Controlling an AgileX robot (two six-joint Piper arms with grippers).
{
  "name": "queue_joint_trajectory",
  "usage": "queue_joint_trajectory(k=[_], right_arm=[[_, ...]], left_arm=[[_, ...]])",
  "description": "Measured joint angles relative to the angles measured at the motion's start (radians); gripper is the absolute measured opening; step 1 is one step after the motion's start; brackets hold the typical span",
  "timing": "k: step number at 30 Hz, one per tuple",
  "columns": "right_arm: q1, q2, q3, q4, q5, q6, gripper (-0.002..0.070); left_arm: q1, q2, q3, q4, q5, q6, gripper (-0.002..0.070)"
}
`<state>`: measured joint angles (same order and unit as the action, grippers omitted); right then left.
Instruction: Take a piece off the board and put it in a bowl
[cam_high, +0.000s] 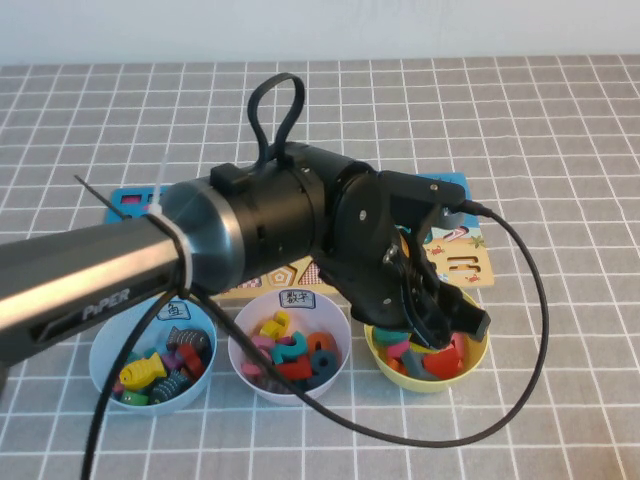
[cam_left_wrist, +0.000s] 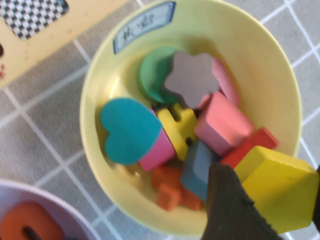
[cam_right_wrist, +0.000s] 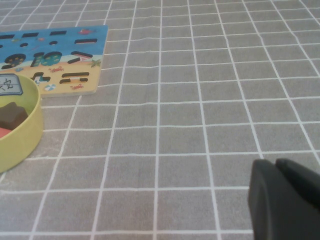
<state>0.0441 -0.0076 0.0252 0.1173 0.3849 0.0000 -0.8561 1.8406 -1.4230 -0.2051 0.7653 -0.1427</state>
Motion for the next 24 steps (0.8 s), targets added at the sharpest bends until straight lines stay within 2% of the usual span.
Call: queue_joint_trajectory(k=[11,24], right_arm=[[0.0,0.0,0.0,0.0,0.0,0.0,-0.0017],[0.0,0.0,0.0,0.0,0.0,0.0,-0.0017]], left_arm=[[0.0,0.089,-0.031,0.056,0.004,-0.008,0.0285],[0.0,0.096,-0.031,0.058,-0.009,-0.012,0.0285]])
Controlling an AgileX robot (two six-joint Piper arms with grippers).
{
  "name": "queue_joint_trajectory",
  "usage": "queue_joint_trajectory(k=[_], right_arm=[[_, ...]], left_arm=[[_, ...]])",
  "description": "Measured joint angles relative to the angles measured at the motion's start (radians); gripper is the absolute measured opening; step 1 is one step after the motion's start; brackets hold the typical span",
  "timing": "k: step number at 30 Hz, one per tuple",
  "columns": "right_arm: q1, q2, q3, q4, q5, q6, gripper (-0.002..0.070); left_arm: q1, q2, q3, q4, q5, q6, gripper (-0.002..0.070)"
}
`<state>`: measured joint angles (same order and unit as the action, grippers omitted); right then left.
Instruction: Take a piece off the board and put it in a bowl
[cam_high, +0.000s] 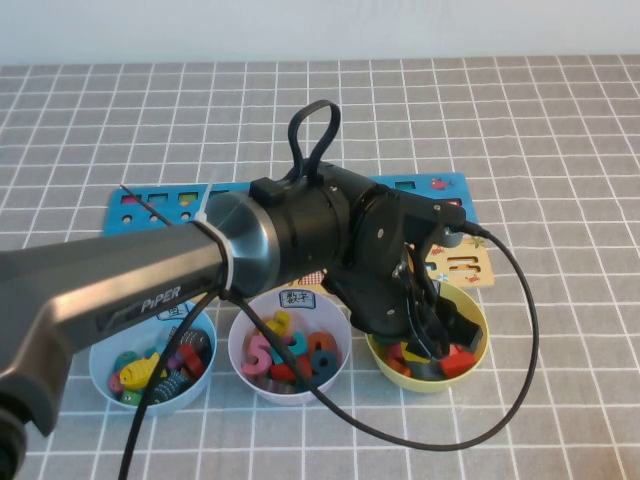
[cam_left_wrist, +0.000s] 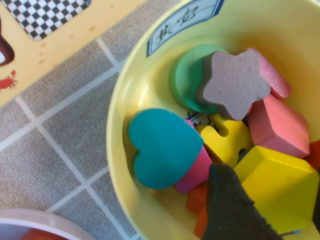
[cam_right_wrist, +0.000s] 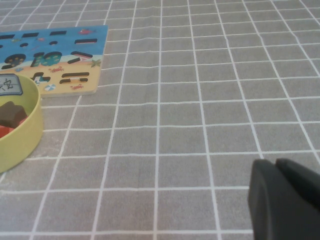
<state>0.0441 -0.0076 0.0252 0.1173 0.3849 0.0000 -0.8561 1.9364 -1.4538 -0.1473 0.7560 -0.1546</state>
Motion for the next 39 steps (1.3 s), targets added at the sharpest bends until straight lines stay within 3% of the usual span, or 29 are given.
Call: queue_joint_trajectory(k=[8,18,26,29,33,35,39], right_arm=[[0.0,0.0,0.0,0.0,0.0,0.0,-0.0017],[0.0,0.0,0.0,0.0,0.0,0.0,-0.0017],[0.0,0.0,0.0,0.0,0.0,0.0,-0.0017],[0.0,0.0,0.0,0.0,0.0,0.0,-0.0017],[0.0,0.0,0.0,0.0,0.0,0.0,-0.0017],[0.0,0.0,0.0,0.0,0.0,0.0,-0.0017],[0.0,0.0,0.0,0.0,0.0,0.0,-0.0017]], left_arm=[[0.0,0.018,-0.002,0.0,-0.009,0.0,0.0318],[0.0,0.018,-0.002,0.001,-0.016,0.0,0.0452],[0.0,-0.058,0.006,0.013,-0.003,0.011,0.0457],[0.0,-0.113,0.061,0.073,-0.039,0.015,0.0381],[0.0,-0.229,0.188,0.192,-0.114,0.015,0.014],[0.0,-0.309,0.249,0.235,-0.151,0.015,0.0064],[0.0,-0.465,0.371,0.306,-0.219,-0.035,0.0013]])
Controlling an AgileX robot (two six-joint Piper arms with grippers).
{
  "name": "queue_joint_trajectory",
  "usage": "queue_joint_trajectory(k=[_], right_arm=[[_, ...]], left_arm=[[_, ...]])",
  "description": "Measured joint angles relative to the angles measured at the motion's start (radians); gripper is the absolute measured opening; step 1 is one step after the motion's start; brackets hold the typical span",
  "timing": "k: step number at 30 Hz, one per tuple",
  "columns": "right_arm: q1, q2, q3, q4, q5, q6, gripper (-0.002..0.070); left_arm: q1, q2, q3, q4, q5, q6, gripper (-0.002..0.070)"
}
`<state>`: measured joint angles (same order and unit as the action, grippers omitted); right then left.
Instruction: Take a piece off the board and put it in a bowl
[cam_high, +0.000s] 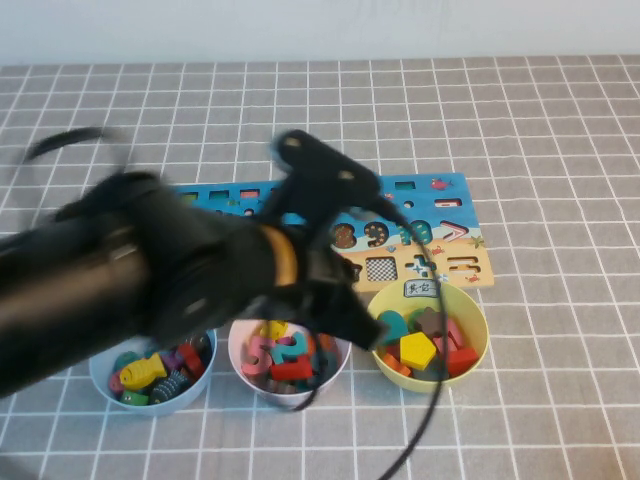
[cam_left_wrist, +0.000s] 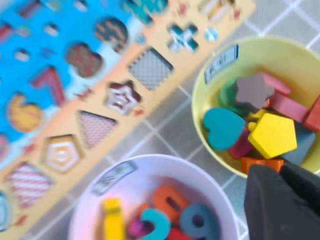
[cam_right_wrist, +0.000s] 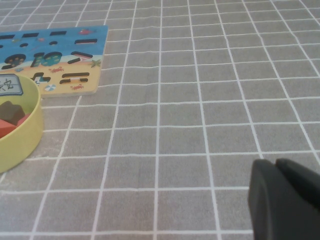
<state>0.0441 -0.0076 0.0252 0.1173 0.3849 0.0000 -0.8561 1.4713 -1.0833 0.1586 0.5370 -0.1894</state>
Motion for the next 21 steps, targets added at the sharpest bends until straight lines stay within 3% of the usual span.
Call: queue_joint_trajectory(k=[7,15,21], right_arm=[[0.0,0.0,0.0,0.0,0.0,0.0,-0.0017],[0.0,0.0,0.0,0.0,0.0,0.0,-0.0017],[0.0,0.0,0.0,0.0,0.0,0.0,-0.0017]], left_arm=[[0.0,-0.328,0.202,0.236,-0.076,-0.199,0.0001],[0.0,-0.639,0.384,0.219,-0.092,-0.32,-0.0001],[0.0,-0.721,0.409,0.219,0.004,-0.333,-0.0002]])
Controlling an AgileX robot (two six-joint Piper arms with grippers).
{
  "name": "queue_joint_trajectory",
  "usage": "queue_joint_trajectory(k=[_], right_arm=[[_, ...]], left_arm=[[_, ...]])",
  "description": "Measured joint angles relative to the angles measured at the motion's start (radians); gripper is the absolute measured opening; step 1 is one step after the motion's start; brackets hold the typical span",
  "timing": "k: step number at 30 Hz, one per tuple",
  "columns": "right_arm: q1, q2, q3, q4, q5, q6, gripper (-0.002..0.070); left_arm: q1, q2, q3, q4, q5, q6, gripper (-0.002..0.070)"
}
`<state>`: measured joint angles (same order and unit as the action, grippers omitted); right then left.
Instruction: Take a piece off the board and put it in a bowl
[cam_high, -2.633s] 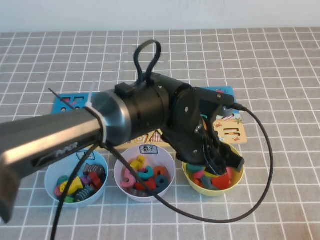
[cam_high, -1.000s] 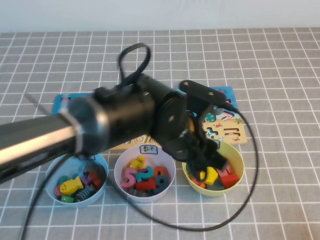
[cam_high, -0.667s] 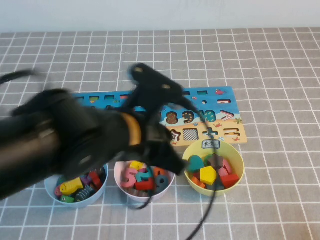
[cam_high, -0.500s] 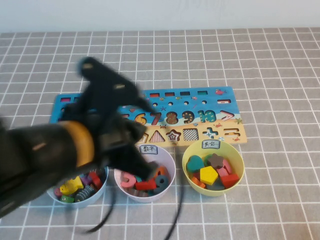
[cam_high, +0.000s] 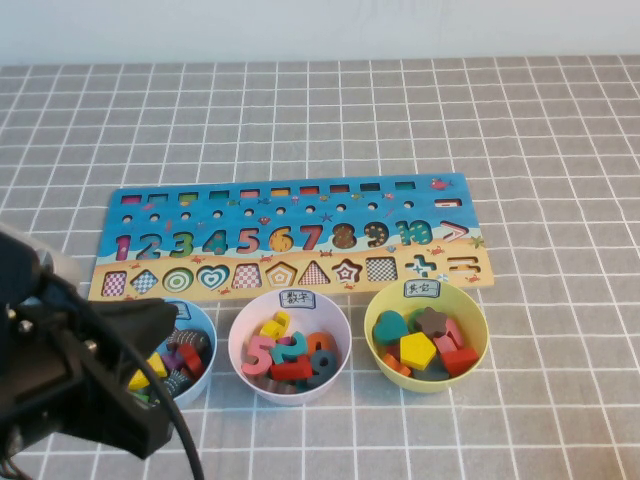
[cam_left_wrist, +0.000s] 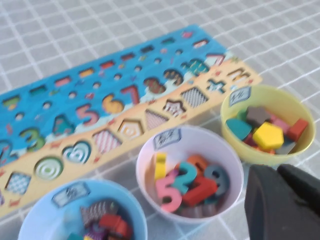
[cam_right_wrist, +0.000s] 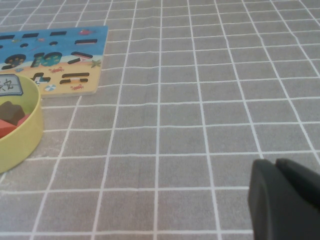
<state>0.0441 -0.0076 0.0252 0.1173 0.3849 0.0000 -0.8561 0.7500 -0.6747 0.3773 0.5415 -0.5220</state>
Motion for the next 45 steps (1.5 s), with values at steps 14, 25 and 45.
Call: queue_joint_trajectory(k=[14,25,45], right_arm=[[0.0,0.0,0.0,0.0,0.0,0.0,-0.0017],[0.0,0.0,0.0,0.0,0.0,0.0,-0.0017],[0.0,0.0,0.0,0.001,0.0,0.0,-0.0017]], left_arm=[[0.01,-0.026,0.13,-0.065,-0.231,0.231,-0.0003],[0.383,-0.391,0.608,-0.36,-0.883,0.555,-0.0003],[0.667,-0.76,0.699,-0.349,-0.265,0.547,-0.0003]])
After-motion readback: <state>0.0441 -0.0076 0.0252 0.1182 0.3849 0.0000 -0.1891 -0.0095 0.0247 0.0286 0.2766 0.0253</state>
